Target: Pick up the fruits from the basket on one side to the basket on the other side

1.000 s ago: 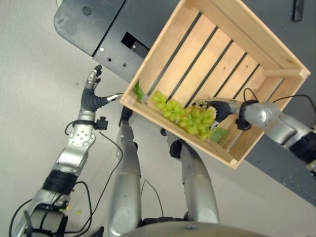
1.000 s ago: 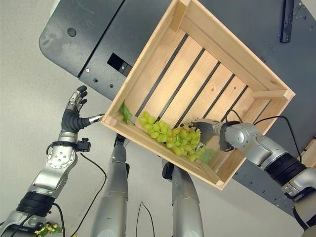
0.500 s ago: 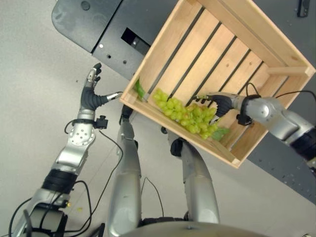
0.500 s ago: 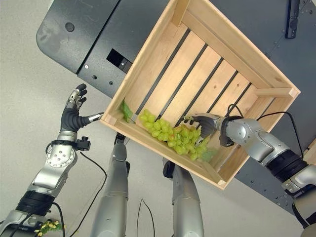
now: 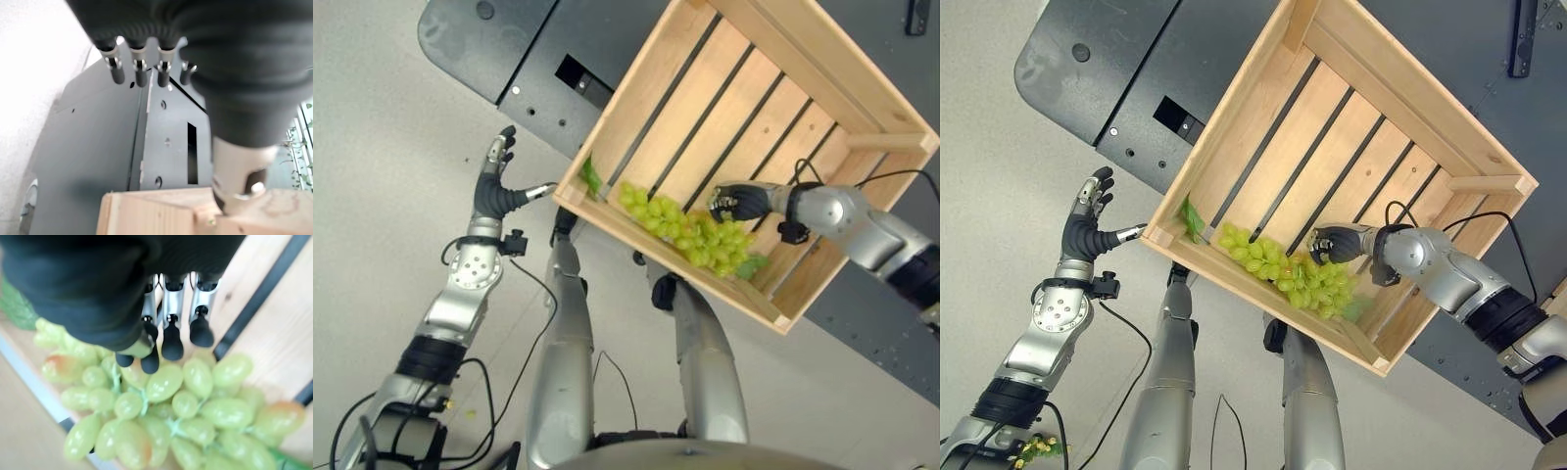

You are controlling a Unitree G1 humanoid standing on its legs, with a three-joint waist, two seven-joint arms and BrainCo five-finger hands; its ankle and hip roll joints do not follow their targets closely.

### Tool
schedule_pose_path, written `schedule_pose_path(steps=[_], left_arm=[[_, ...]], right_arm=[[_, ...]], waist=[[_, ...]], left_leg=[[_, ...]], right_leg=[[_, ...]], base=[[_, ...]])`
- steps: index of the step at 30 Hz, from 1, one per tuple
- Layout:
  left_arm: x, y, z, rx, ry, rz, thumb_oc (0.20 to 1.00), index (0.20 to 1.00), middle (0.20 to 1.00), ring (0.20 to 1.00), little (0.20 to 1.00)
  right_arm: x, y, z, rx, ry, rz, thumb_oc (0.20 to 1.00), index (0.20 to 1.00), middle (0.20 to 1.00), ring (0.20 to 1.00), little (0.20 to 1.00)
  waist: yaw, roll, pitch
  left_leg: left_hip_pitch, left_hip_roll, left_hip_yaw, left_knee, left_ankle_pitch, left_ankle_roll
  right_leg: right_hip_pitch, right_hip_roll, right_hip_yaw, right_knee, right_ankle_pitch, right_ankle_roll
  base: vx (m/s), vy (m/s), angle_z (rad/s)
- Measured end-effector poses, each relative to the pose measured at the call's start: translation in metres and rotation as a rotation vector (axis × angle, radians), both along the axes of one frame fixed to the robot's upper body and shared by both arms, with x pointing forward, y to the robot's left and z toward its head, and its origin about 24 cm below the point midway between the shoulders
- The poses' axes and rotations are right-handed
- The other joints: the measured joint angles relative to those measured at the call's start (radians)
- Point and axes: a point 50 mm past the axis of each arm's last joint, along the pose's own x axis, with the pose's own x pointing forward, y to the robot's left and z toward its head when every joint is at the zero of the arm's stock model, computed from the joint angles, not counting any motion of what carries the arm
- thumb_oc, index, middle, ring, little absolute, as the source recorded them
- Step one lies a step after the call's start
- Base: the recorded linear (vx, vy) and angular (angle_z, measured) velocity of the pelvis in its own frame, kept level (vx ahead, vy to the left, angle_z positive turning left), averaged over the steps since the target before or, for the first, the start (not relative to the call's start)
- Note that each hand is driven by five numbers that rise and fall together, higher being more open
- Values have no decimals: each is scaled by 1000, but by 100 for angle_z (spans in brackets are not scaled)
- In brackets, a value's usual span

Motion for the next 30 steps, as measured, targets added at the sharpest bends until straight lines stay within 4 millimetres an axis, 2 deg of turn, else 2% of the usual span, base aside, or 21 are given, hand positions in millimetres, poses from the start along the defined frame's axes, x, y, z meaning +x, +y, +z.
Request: schedule_pose_path(steps=[15,16,21,26,30], left_arm=[[0,1,-1,1,9,5,1000,1000,1000,1000,1000],[0,1,-1,2,10,5,1000,1000,1000,1000,1000],[0,1,0,1,9,8,1000,1000,1000,1000,1000],[0,2,0,4,6,7,1000,1000,1000,1000,1000],[0,3,2,10,2,9,1000,1000,1000,1000,1000]], right_arm=[[0,0,1,2,-7,-1,200,200,200,200,200],[1,0,2,3,-11,-4,1000,1000,1000,1000,1000],[1,-3,7,3,-40,-14,1000,1000,1000,1000,1000],[0,-20,16,-35,-70,-61,1000,1000,1000,1000,1000],[-2,-25,18,-29,-81,-76,1000,1000,1000,1000,1000]], waist=[[-1,0,0],[0,0,0],[-3,0,0],[-7,0,0],[-10,0,0]], left_leg=[[9,0,-2,11,0,0],[13,0,-2,11,0,0],[15,0,0,11,0,0],[15,1,0,11,0,0],[15,2,0,11,0,0]], right_leg=[[11,0,0,6,3,-3],[15,0,0,6,3,-3],[17,1,1,4,6,-3],[17,2,1,2,6,-3],[18,3,1,-2,9,-2]], base=[[0,0,0],[0,0,0],[0,0,0],[0,0,0],[0,0,0]])
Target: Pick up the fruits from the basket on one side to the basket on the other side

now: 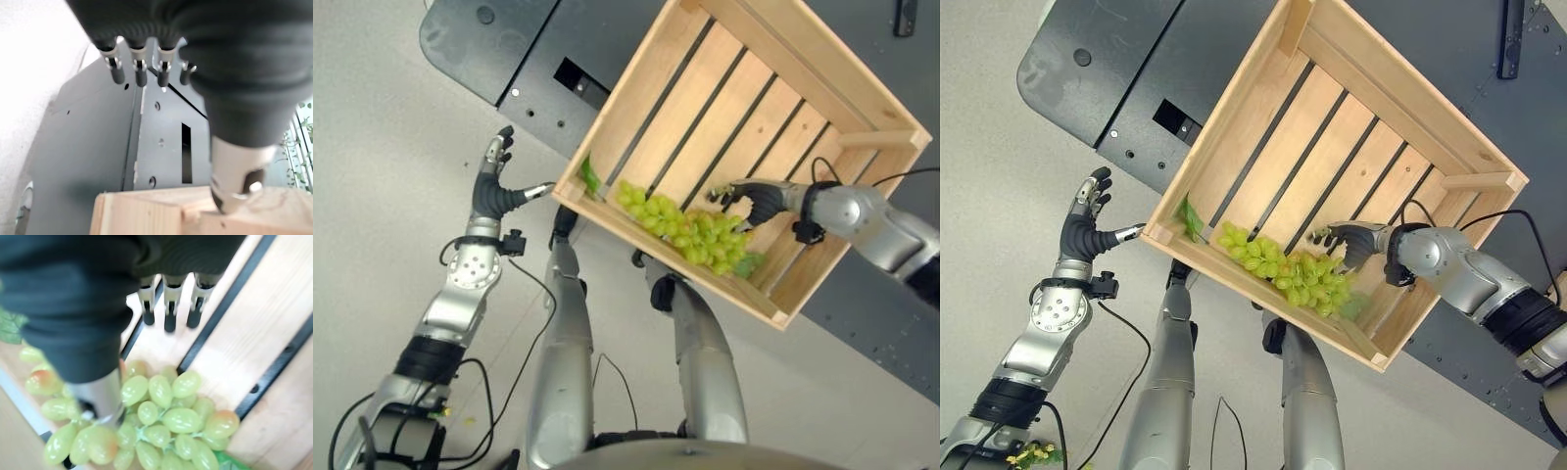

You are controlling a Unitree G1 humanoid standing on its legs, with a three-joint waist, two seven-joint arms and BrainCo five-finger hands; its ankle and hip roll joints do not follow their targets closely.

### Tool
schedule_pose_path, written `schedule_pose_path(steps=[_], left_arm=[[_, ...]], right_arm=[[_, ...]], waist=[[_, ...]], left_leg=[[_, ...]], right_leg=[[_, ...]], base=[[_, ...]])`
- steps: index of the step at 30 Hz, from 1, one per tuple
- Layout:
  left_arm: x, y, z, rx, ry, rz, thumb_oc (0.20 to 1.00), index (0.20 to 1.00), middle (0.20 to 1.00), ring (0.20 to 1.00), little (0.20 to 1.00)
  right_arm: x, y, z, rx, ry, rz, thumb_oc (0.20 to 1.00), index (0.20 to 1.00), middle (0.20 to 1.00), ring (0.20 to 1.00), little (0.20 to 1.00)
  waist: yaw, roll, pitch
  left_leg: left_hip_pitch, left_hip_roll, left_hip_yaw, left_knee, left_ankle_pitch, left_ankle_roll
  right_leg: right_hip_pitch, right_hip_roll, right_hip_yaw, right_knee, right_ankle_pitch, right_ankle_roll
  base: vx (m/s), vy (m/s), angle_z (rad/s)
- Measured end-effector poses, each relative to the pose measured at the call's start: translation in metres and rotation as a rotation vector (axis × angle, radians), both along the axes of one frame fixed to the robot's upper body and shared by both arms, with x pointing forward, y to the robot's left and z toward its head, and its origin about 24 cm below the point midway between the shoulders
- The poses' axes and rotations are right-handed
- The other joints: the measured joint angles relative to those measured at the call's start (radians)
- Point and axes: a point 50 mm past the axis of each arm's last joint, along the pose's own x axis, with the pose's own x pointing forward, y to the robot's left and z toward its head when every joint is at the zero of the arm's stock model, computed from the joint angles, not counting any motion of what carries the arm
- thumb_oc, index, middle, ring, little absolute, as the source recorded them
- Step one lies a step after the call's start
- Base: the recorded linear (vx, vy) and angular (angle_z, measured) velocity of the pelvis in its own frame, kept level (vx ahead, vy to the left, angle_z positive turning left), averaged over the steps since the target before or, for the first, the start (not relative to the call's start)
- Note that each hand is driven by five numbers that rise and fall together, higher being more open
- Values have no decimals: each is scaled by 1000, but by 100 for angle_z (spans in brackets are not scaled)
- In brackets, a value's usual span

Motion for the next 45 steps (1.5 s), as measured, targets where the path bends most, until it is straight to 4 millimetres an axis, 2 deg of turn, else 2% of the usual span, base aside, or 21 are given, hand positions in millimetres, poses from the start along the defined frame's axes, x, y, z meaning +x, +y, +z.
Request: schedule_pose_path(steps=[16,23,40,41,42,43,44,45], left_arm=[[0,-1,1,-1,-2,-7,1000,1000,1000,1000,1000],[1,-3,0,2,0,-16,1000,1000,1000,1000,1000],[1,-4,0,3,4,-16,1000,1000,1000,1000,1000],[1,-4,0,3,4,-17,1000,1000,1000,1000,1000],[1,-4,0,3,4,-16,1000,1000,1000,1000,1000],[1,-4,0,3,4,-17,1000,1000,1000,1000,1000],[1,-4,0,3,4,-17,1000,1000,1000,1000,1000],[1,-4,0,3,4,-17,1000,1000,1000,1000,1000]], right_arm=[[-5,5,-9,12,25,22,1000,1000,1000,1000,1000],[-2,28,-31,102,75,66,1000,1000,1000,1000,1000],[0,30,-31,125,63,56,1000,1000,1000,1000,1000],[0,30,-30,125,63,56,812,812,812,812,812],[0,30,-30,125,63,56,680,680,680,680,680],[0,30,-30,125,63,56,429,429,429,429,429],[0,30,-30,125,62,57,213,213,213,213,213],[0,30,-30,125,62,57,200,200,200,200,200]], waist=[[-1,0,0],[0,0,0],[3,0,0],[3,0,0],[3,0,0],[3,0,0],[4,0,0],[4,0,0]], left_leg=[[0,3,1,-6,2,3],[1,3,2,-15,5,6],[2,3,2,-19,5,6],[2,3,2,-19,5,6],[2,3,2,-19,5,6],[1,3,2,-19,5,6],[1,3,2,-19,5,6],[1,3,2,-19,5,6]], right_leg=[[11,8,0,-31,17,3],[16,8,0,-45,22,5],[17,9,-1,-52,23,7],[17,9,-1,-52,23,7],[17,9,-1,-52,23,7],[17,9,-1,-52,23,7],[17,9,-1,-52,23,7],[17,9,-2,-52,23,7]], base=[[0,0,0],[0,0,0],[0,0,0],[0,0,0],[0,0,0],[0,0,0],[0,0,0],[0,0,0]])
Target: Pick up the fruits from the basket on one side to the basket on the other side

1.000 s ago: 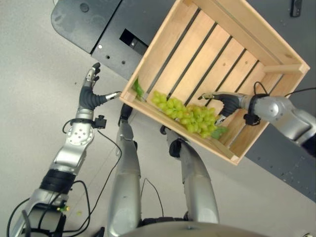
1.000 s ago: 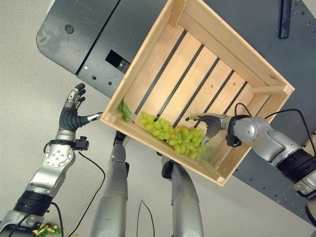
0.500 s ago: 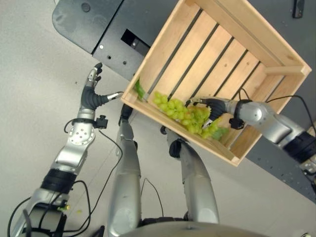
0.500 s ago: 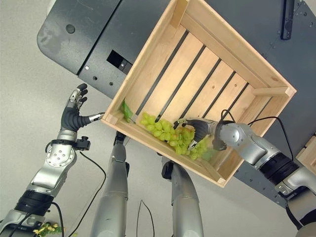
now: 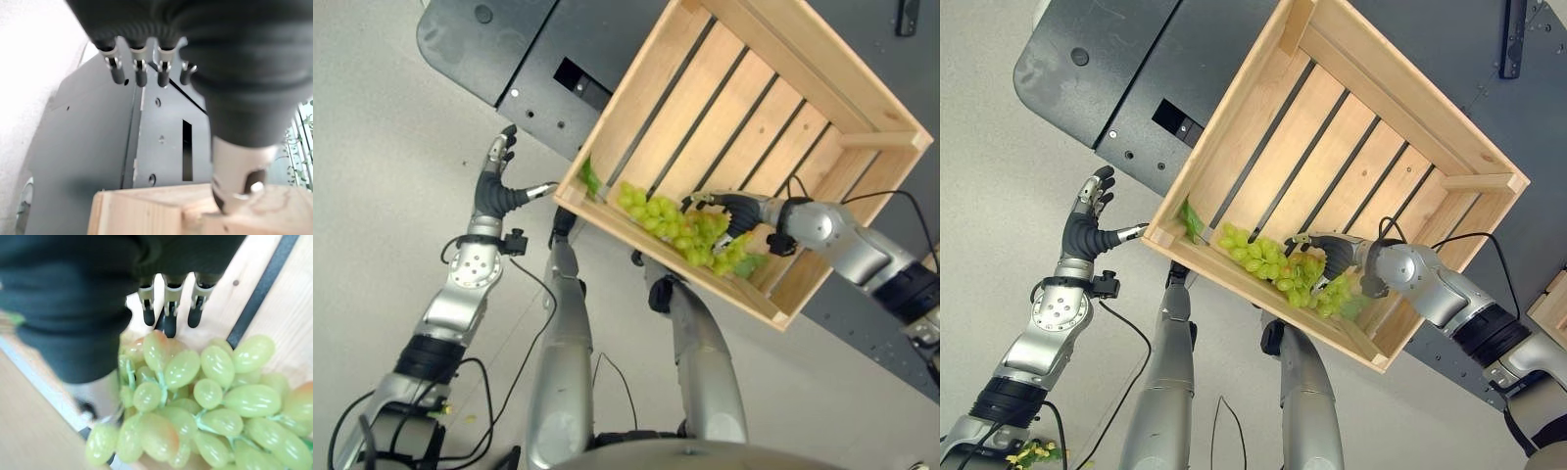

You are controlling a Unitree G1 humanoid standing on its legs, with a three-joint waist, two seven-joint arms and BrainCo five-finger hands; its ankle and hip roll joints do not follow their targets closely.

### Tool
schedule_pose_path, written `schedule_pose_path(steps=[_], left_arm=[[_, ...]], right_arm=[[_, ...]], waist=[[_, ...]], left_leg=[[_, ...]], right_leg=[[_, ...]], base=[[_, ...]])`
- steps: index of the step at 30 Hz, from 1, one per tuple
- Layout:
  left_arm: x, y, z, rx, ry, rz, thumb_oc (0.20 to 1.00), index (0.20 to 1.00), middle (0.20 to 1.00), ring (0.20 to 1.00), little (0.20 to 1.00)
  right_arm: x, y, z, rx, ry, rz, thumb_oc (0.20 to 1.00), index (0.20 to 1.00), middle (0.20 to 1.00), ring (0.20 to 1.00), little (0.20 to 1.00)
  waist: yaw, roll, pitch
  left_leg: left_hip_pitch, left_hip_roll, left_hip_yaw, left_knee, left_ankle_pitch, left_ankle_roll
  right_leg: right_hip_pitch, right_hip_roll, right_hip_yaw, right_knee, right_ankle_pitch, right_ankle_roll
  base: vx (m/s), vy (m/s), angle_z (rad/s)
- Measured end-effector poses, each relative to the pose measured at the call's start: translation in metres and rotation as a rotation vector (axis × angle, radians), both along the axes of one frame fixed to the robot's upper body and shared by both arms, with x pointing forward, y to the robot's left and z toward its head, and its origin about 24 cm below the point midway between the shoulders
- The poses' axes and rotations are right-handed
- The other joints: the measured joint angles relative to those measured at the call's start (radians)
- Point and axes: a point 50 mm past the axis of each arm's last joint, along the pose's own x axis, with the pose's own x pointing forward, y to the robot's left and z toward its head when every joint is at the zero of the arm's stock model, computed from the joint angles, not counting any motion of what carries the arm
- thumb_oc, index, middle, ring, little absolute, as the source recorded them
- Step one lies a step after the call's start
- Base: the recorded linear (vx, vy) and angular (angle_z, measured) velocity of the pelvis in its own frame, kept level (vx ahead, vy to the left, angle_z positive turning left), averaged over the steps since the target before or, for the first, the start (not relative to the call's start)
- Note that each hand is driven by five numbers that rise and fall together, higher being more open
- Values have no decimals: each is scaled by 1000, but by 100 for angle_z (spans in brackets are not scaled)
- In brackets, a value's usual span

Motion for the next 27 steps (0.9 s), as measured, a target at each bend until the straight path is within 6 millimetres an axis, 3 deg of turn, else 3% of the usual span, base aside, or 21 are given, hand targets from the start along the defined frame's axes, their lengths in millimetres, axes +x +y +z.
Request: schedule_pose_path(steps=[7,27], left_arm=[[0,0,0,1,1,-1,1000,1000,1000,1000,1000],[0,-1,0,1,1,-4,1000,1000,1000,1000,1000]], right_arm=[[3,1,12,12,-45,0,200,200,200,200,200],[2,1,12,7,-38,1,200,200,200,200,200]], waist=[[3,0,0],[5,1,1]], left_leg=[[-8,-1,0,-3,0,0],[-12,-1,-2,-4,1,1]], right_leg=[[-8,-1,0,-1,0,0],[-11,-2,-2,-1,-1,1]], base=[[0,0,0],[0,0,0]])
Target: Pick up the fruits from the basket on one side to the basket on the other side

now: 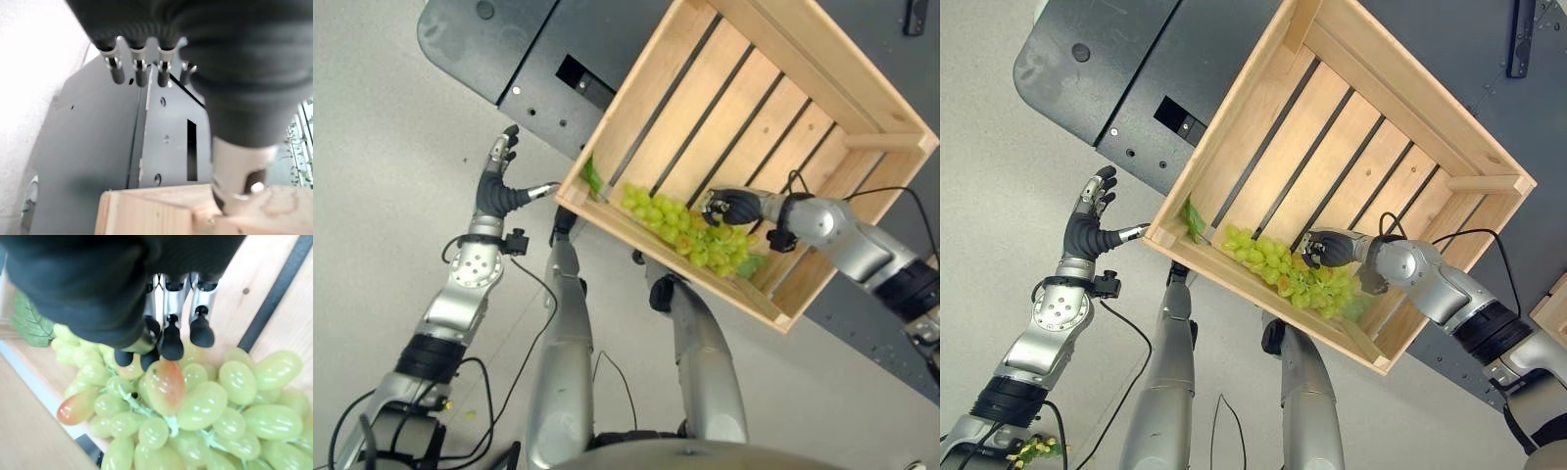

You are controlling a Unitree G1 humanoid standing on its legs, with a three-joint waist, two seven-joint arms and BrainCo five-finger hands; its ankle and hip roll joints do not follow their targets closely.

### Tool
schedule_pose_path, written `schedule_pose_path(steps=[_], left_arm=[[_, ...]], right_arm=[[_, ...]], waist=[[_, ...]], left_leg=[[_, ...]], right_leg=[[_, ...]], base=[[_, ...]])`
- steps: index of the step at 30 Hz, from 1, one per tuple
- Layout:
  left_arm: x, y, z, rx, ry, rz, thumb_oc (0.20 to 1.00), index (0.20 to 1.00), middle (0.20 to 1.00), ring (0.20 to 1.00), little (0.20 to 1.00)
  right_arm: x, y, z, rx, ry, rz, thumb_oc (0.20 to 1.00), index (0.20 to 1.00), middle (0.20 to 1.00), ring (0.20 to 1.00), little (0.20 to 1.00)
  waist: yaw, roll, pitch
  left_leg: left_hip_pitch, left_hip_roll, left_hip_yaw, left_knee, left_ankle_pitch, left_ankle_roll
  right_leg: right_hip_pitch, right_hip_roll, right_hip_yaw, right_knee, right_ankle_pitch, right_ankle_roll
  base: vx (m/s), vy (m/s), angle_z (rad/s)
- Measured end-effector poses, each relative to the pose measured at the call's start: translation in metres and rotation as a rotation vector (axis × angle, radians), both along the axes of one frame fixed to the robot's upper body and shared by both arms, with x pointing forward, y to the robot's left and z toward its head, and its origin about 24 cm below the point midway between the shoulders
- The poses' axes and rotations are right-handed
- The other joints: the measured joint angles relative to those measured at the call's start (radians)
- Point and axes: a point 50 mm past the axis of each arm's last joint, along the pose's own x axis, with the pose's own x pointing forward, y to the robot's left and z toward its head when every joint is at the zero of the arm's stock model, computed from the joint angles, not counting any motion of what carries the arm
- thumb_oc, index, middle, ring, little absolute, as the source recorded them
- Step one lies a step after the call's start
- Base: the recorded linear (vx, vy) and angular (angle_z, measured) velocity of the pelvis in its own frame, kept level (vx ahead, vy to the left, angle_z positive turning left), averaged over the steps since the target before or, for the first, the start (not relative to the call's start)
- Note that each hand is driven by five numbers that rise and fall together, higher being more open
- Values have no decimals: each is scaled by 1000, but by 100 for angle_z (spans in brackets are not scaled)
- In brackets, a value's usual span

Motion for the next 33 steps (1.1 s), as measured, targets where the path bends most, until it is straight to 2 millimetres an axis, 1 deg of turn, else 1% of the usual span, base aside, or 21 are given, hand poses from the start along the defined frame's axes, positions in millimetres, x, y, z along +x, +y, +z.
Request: schedule_pose_path(steps=[3,6,8,9,10,11,12,13,14,15,17,20,25,26,27,28,33], left_arm=[[0,0,0,1,1,-2,1000,1000,1000,1000,1000],[0,0,0,2,2,-4,1000,1000,1000,1000,1000],[0,-2,-1,7,6,-12,1000,1000,1000,1000,1000],[0,-2,-1,6,6,-12,1000,1000,1000,1000,1000],[0,-3,-1,8,8,-15,1000,1000,1000,1000,1000],[0,-3,-2,9,9,-18,1000,1000,1000,1000,1000],[0,-4,-2,10,10,-20,1000,1000,1000,1000,1000],[0,-4,-2,10,10,-20,1000,1000,1000,1000,1000],[0,-4,-2,11,10,-20,1000,1000,1000,1000,1000],[0,-4,-2,11,9,-22,1000,1000,1000,1000,1000],[0,-4,-1,12,8,-24,1000,1000,1000,1000,1000],[-1,-4,-1,16,10,-26,1000,1000,1000,1000,1000],[-1,-2,-2,25,15,-23,1000,1000,1000,1000,1000],[-2,-1,-2,27,17,-22,1000,1000,1000,1000,1000],[-2,-1,-2,28,17,-21,1000,1000,1000,1000,1000],[-2,-1,-2,30,16,-20,1000,1000,1000,1000,1000],[-2,0,-2,33,17,-21,1000,1000,1000,1000,1000]], right_arm=[[2,-9,7,-19,-25,-32,200,200,200,200,200],[14,-27,22,-40,-72,-115,200,200,200,200,200],[23,-46,46,-90,-139,-199,200,200,200,200,200],[24,-51,55,-104,-165,-217,200,200,200,200,200],[26,-58,72,-128,-210,-246,200,200,200,200,200],[27,-61,82,-127,-239,-262,200,200,200,200,200],[29,-66,98,-137,-281,-288,200,200,200,200,200],[29,-68,103,-131,-295,-300,200,200,200,200,200],[29,-66,117,-117,-341,-295,200,200,200,200,200],[27,-64,124,-114,-359,-285,200,200,200,200,200],[26,-63,127,-98,-370,-279,200,200,200,200,200],[26,-62,125,-83,-359,-269,200,200,200,200,200],[23,-51,119,-89,-349,-216,200,200,200,200,200],[22,-49,118,-90,-344,-204,253,253,253,253,253],[21,-47,114,-92,-335,-191,1000,1000,1000,1000,1000],[21,-46,111,-93,-327,-188,1000,1000,1000,1000,1000],[15,-46,76,-84,-214,-160,1000,1000,1000,1000,1000]], waist=[[1,0,0],[3,0,0],[10,0,0],[13,0,0],[17,0,0],[19,0,0],[21,0,0],[22,0,0],[22,0,0],[22,0,0],[21,0,0],[20,-1,0],[0,-1,-1],[-6,-1,-1],[-9,-1,-1],[-9,-1,-1],[-8,-1,-1]], left_leg=[[-3,0,-1,0,1,0],[-4,-1,-2,1,1,1],[-5,-1,-2,2,2,0],[-5,0,-4,2,2,0],[-5,0,-5,2,2,0],[-5,0,-6,2,2,-1],[-5,0,-7,2,3,-1],[-5,0,-8,2,3,-1],[-5,0,-12,3,3,-1],[-4,-1,-14,4,3,-1],[-4,0,-21,6,3,-2],[-4,-1,-23,7,6,-1],[-4,-3,-23,8,10,-1],[-4,-3,-23,8,10,0],[-3,-3,-23,8,10,0],[-3,-3,-22,8,10,0],[-4,-3,-22,6,10,0]], right_leg=[[-2,0,-1,0,0,0],[-2,-1,-2,0,0,0],[-3,-1,-3,1,1,0],[-3,-1,-4,0,1,-1],[-3,0,-5,0,1,-1],[-2,0,-6,1,1,-1],[-1,0,-7,0,1,-1],[-1,0,-8,0,1,-1],[2,0,-9,0,1,-1],[4,-1,-10,0,1,-1],[8,-1,-10,0,1,-1],[10,-2,-10,0,2,1],[13,-1,-10,0,6,3],[13,-1,-10,0,6,4],[13,-1,-9,0,7,4],[13,-1,-9,0,7,4],[12,-1,-9,-2,6,4]], base=[[0,0,0],[0,0,0],[0,0,0],[0,0,0],[0,0,0],[0,0,0],[0,0,0],[0,0,4],[3,-7,5],[3,-6,6],[4,-7,6],[2,-2,2],[0,0,0],[0,0,0],[0,0,0],[0,0,0],[0,0,0]])
